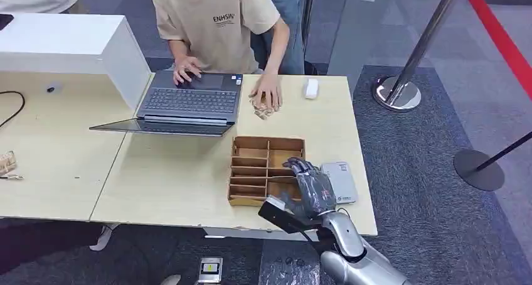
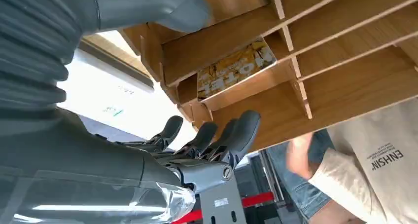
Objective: Pass the card to the sensor for recognition and then transmit it.
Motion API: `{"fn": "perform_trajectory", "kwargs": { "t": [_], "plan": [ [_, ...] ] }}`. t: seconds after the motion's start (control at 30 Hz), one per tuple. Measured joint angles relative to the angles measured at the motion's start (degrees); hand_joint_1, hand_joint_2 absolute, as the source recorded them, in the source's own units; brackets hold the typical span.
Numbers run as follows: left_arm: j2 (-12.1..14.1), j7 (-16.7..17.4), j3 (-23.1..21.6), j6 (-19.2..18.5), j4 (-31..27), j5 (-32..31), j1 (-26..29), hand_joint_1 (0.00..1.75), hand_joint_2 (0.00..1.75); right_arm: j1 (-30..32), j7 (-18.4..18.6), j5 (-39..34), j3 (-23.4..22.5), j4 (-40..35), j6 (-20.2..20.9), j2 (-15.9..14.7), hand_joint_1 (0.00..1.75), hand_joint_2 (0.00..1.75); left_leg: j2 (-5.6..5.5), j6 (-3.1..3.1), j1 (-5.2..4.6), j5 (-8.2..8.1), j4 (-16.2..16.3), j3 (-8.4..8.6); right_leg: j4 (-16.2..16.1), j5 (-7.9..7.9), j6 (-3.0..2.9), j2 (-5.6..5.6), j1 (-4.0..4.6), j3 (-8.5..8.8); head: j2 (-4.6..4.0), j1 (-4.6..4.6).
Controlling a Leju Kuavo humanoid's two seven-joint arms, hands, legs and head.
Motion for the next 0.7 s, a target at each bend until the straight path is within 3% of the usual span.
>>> {"fn": "perform_trajectory", "kwargs": {
  "t": [0.03,0.07,0.1,0.2,0.7],
  "plan": [
    [0.0,0.0,0.0,0.0,0.0,0.0,0.0,0.00,1.75,0.0,0.1,0.3,0.0,0.0,0.2,-0.1,1.40,1.75,0.00,0.00,0.00,0.00,0.0,0.00,0.0,0.00,0.00,0.00,0.00,0.00,0.00,0.00],
    [-0.1,0.0,0.0,0.0,0.0,0.1,0.0,0.00,1.75,0.0,0.2,0.6,0.0,0.0,0.4,-0.1,1.45,1.75,0.00,0.00,0.00,0.00,0.0,0.00,0.0,0.00,0.00,0.00,0.00,0.00,0.00,0.00],
    [-0.1,0.0,0.0,0.0,0.0,0.1,0.0,0.00,1.75,0.0,0.4,0.7,0.0,0.0,0.5,-0.2,1.64,1.75,0.00,0.00,0.00,0.00,0.0,0.00,0.0,0.00,0.00,0.00,0.00,0.00,0.00,0.00],
    [-0.2,0.0,0.0,0.0,0.0,0.2,0.0,0.00,1.75,0.0,0.8,0.9,0.1,0.0,0.5,-0.3,1.75,1.75,0.00,0.00,0.00,0.00,0.0,0.00,0.0,0.00,0.00,0.00,0.00,0.00,0.00,0.00],
    [-0.3,-0.6,0.0,0.0,0.0,0.7,0.0,0.00,1.75,-0.6,2.0,3.3,0.3,-0.2,1.0,-0.9,1.75,1.75,0.01,0.00,0.00,0.00,0.0,0.01,0.0,0.00,0.00,0.00,0.00,0.00,0.00,0.00]
  ]
}}
